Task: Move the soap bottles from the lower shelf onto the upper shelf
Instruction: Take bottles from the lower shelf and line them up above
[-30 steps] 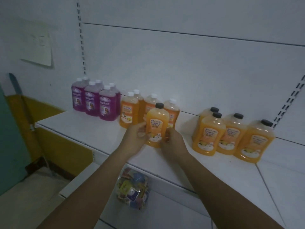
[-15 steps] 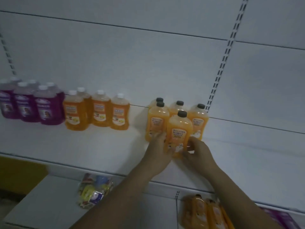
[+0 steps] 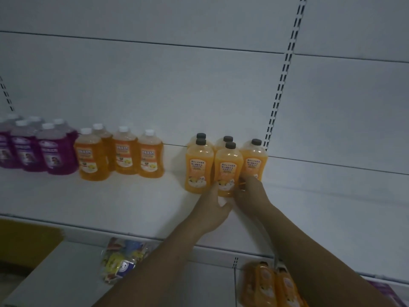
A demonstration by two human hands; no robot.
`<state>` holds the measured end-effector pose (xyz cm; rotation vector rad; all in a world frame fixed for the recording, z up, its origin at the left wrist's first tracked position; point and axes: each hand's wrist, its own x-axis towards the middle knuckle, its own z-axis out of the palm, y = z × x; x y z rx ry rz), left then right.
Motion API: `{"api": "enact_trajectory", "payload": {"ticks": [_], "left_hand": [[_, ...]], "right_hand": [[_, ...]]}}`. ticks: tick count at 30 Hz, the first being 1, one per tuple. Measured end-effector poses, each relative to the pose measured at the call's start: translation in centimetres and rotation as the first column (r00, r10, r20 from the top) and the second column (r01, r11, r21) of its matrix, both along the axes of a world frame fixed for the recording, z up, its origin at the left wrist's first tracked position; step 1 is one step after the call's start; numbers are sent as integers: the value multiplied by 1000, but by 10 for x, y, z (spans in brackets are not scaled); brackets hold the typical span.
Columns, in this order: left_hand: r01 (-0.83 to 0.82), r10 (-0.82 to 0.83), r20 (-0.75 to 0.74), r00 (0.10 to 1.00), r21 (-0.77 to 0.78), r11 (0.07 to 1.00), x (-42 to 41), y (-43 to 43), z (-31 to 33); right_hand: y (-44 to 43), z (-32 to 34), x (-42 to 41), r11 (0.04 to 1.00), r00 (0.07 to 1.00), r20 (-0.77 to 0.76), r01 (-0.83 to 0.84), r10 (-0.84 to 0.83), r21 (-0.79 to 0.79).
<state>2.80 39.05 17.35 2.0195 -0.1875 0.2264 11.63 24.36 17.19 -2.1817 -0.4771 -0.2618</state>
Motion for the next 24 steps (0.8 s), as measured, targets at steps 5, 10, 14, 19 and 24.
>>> {"api": "enact_trajectory", "payload": {"ticks": [5, 10, 14, 19, 24], "left_hand": [[-1, 1, 3, 1000, -24, 1000, 3, -2, -1], [-22, 22, 20, 1000, -1, 1000, -3, 1, 1], [-1, 2, 36, 999, -8, 1000, -24, -2, 12], [81, -79, 70, 994, -24, 996, -76, -18, 26], [335, -335, -10, 942, 3, 942, -123, -58, 9]], "right_hand": [[-4, -4, 1, 1000, 1000, -3, -27, 27, 13], [-3, 0, -5, 999, 999, 1, -43, 43, -30], [-17, 24, -28, 974, 1000, 12, -23, 26, -226], [-80, 59, -108, 984, 972, 226, 107, -73, -145], [-149, 39, -204, 985, 979, 151, 117, -136, 127]]}}
